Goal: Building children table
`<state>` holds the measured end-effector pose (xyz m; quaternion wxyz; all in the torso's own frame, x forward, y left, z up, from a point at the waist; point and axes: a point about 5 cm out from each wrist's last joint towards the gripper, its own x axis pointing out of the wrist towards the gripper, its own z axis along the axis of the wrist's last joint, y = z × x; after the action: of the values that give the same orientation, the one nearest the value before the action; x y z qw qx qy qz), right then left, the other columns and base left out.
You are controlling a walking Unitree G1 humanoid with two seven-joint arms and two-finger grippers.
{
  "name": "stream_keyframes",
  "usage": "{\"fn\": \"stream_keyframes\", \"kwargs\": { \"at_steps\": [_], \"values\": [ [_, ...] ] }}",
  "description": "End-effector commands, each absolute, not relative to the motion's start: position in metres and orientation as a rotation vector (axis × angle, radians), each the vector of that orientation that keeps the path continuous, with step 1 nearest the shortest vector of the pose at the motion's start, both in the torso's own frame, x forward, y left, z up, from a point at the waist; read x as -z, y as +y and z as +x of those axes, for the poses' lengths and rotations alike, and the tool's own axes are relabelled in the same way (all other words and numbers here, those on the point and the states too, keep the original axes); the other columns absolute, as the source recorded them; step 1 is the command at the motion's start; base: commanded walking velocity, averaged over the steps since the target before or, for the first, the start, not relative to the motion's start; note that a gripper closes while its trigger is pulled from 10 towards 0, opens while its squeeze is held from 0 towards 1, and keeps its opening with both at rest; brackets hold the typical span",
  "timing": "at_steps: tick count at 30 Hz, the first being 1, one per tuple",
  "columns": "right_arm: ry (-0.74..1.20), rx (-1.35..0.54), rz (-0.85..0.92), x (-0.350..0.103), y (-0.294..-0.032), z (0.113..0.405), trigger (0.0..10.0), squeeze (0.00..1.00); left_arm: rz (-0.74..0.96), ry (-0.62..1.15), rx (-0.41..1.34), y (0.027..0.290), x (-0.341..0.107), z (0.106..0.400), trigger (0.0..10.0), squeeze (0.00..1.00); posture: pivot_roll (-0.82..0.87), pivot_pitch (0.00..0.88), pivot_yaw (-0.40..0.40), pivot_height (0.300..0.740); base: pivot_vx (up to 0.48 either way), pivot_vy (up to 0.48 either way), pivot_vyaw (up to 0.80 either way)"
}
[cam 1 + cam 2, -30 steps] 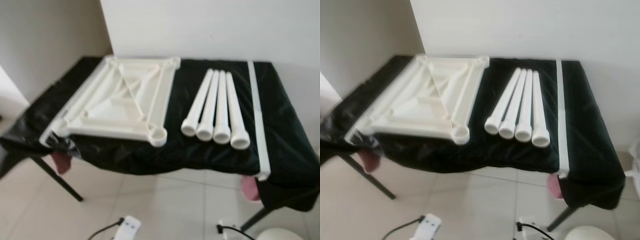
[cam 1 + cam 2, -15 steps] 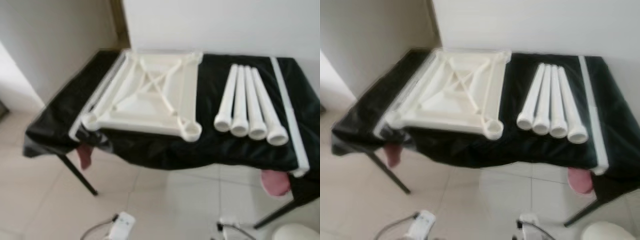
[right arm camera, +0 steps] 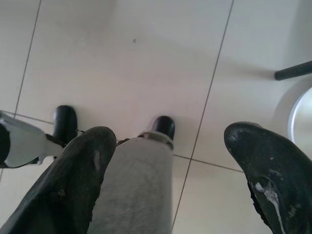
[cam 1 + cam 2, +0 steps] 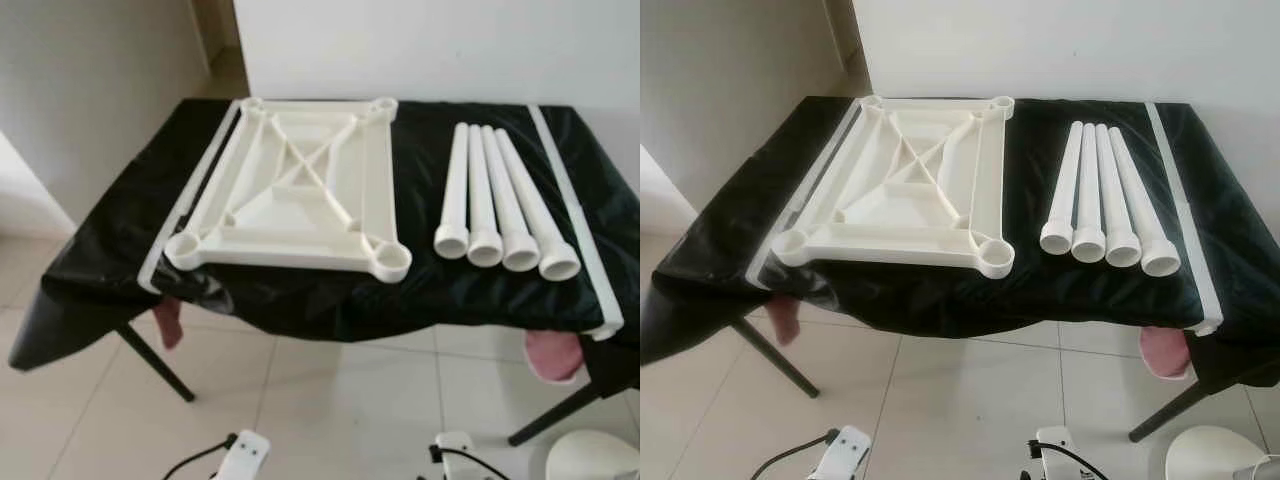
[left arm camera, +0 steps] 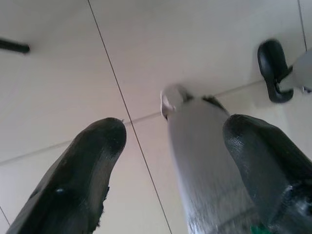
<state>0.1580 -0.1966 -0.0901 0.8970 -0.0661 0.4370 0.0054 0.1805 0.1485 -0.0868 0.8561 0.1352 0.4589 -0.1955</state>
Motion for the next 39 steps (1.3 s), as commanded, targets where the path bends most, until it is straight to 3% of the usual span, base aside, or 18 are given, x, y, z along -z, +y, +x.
{"fn": "stream_keyframes", "kwargs": {
  "at_steps": [1, 5, 8, 16, 17, 18, 19, 26, 27, 28, 37, 38, 39],
  "values": [
    [0.866, 0.004, -0.123, 0.087, -0.199, 0.164, 10.0, 0.0, 0.293, 0.877, 0.373, 0.152, 0.077, 0.198, 10.0, 0.0, 0.02, 0.0, 0.07, 0.74, 0.0, 0.0, 0.0],
    [0.839, 0.001, -0.118, 0.084, -0.199, 0.169, 10.0, 0.0, 0.274, 0.839, 0.383, 0.151, 0.073, 0.205, 10.0, 0.0, 0.03, 0.0, 0.069, 0.74, 0.0, 0.0, 0.0],
    [0.69, -0.035, -0.116, 0.067, -0.197, 0.195, 10.0, 0.0, 0.204, 0.678, 0.458, 0.144, 0.052, 0.23, 10.0, 0.0, 0.04, 0.0, 0.064, 0.74, 0.0, 0.0, 0.0],
    [0.527, -0.158, -0.119, 0.051, -0.186, 0.212, 10.0, 0.0, 0.153, 0.555, 0.537, 0.147, 0.036, 0.242, 10.0, 0.0, 0.04, 0.0, 0.061, 0.74, 0.0, 0.0, 0.0],
    [0.5, -0.183, -0.13, 0.048, -0.183, 0.213, 10.0, 0.0, 0.133, 0.533, 0.554, 0.148, 0.033, 0.244, 10.0, 0.44, 0.04, 0.0, 0.061, 0.74, 0.0, 0.0, 0.0],
    [0.5, -0.183, -0.13, 0.048, -0.183, 0.213, 10.0, 0.0, 0.133, 0.533, 0.554, 0.148, 0.033, 0.244, 10.0, 0.44, 0.04, 0.0, 0.061, 0.74, 0.0, 0.0, 0.0],
    [0.473, -0.209, -0.135, 0.045, -0.18, 0.214, 10.0, 1.0, 0.108, 0.507, 0.577, 0.148, 0.029, 0.246, 10.0, 1.0, 0.03, 0.0, 0.059, 0.74, 0.0, 0.0, 0.0],
    [0.381, -0.301, -0.155, 0.036, -0.171, 0.219, 10.0, 1.0, 0.143, 0.434, 0.69, 0.143, 0.018, 0.248, 10.0, 1.0, 0.04, 0.0, 0.055, 0.74, 0.0, 0.0, 0.0],
    [0.349, -0.359, -0.151, 0.031, -0.169, 0.219, 10.0, 1.0, 0.117, 0.393, 0.744, 0.14, 0.011, 0.249, 10.0, 0.08, 0.04, 0.0, 0.052, 0.74, 0.0, 0.0, 0.0],
    [0.322, -0.386, -0.155, 0.028, -0.168, 0.219, 10.0, 1.0, 0.113, 0.36, 0.782, 0.138, 0.004, 0.249, 10.0, 0.0, 0.04, 0.0, 0.047, 0.74, 0.0, 0.0, 0.0],
    [0.195, -0.532, -0.135, 0.0, -0.167, 0.215, 10.0, 1.0, 0.064, 0.249, 0.957, 0.131, -0.033, 0.235, 10.0, 0.0, 0.04, 0.0, 0.043, 0.74, 0.0, 0.0, 0.0],
    [0.163, -0.556, -0.173, -0.007, -0.168, 0.214, 10.0, 0.0, 0.048, 0.227, 0.981, 0.131, -0.044, 0.232, 10.0, 0.0, 0.04, 0.0, 0.043, 0.74, 0.0, 0.0, 0.0],
    [0.141, -0.573, -0.187, -0.014, -0.17, 0.214, 10.0, 0.0, 0.031, 0.216, 1.001, 0.132, -0.052, 0.229, 10.0, 0.0, 0.04, 0.0, 0.046, 0.74, 0.0, 0.0, 0.0]
  ]
}}
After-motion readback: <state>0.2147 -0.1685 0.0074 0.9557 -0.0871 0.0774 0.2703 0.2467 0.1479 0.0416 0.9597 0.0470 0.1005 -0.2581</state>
